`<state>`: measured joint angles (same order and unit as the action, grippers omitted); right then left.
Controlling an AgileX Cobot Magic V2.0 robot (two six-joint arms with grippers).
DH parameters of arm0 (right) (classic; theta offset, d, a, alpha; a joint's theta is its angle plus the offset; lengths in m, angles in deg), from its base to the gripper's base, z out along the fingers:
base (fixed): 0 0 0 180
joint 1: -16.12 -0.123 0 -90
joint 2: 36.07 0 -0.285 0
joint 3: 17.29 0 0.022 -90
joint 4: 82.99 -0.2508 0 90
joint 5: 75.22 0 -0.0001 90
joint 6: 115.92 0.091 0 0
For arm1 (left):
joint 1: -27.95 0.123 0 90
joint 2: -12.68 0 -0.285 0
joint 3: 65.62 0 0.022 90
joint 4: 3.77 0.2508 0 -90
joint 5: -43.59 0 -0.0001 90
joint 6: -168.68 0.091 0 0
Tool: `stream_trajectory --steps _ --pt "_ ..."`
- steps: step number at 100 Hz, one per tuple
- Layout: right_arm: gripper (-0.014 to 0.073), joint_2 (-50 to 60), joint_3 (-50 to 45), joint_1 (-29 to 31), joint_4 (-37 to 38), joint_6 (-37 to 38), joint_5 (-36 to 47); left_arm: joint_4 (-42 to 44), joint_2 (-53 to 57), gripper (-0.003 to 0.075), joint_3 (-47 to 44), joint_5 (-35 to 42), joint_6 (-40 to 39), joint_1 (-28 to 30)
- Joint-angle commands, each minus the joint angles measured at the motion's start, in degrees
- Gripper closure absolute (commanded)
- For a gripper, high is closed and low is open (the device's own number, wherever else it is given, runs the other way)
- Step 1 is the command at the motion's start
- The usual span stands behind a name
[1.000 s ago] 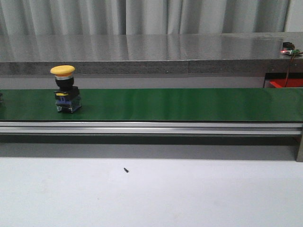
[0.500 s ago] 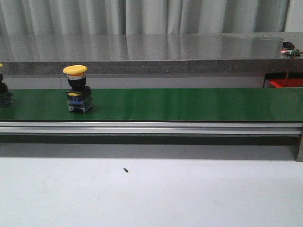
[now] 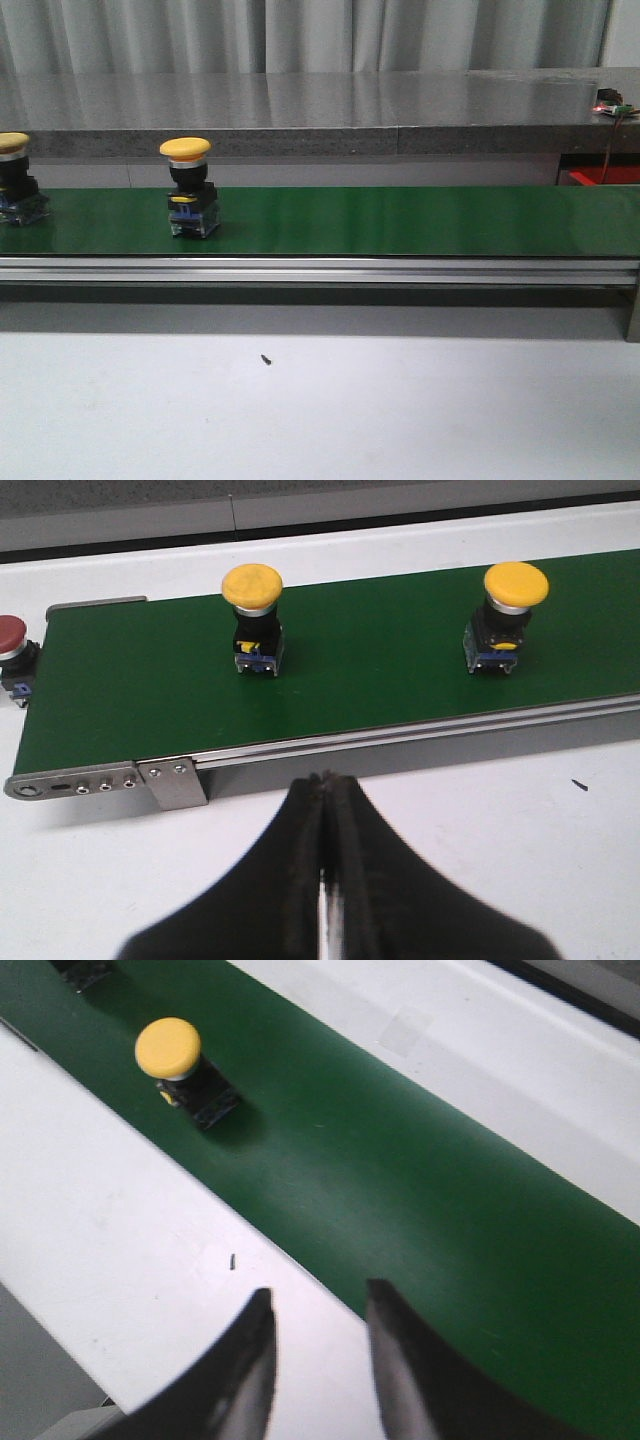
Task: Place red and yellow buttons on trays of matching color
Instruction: 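Lower the right gripper onto the leading yellow button on the belt and grasp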
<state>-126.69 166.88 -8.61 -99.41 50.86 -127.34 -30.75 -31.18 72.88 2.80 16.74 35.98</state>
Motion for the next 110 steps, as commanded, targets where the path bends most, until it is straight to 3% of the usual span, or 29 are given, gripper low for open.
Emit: stream_trajectory --steps 1,10,32,73,110 --pt "0.0086 -1.53 5.54 -1.60 -1.77 0.20 0.47 -1.86 0.08 0.0740 1.66 3.78 0.05 -0.45" --pt "-0.0008 -5.06 9.11 -3.30 -1.77 1.86 -0.90 -1.86 0.08 0.0740 1.66 3.78 0.05 -0.45" --pt "0.0005 -12.68 17.45 -7.12 -1.72 5.35 -4.39 -1.76 0.08 0.0740 1.66 3.78 0.05 -0.45" --pt "0.0005 -26.85 33.60 -11.08 4.25 19.84 -10.20 -1.76 0.08 0.0740 1.66 3.78 0.05 -0.45" --pt "0.0005 -35.82 39.99 -11.58 4.37 22.42 -11.51 -1.76 0.08 0.0740 1.66 3.78 0.05 -0.45"
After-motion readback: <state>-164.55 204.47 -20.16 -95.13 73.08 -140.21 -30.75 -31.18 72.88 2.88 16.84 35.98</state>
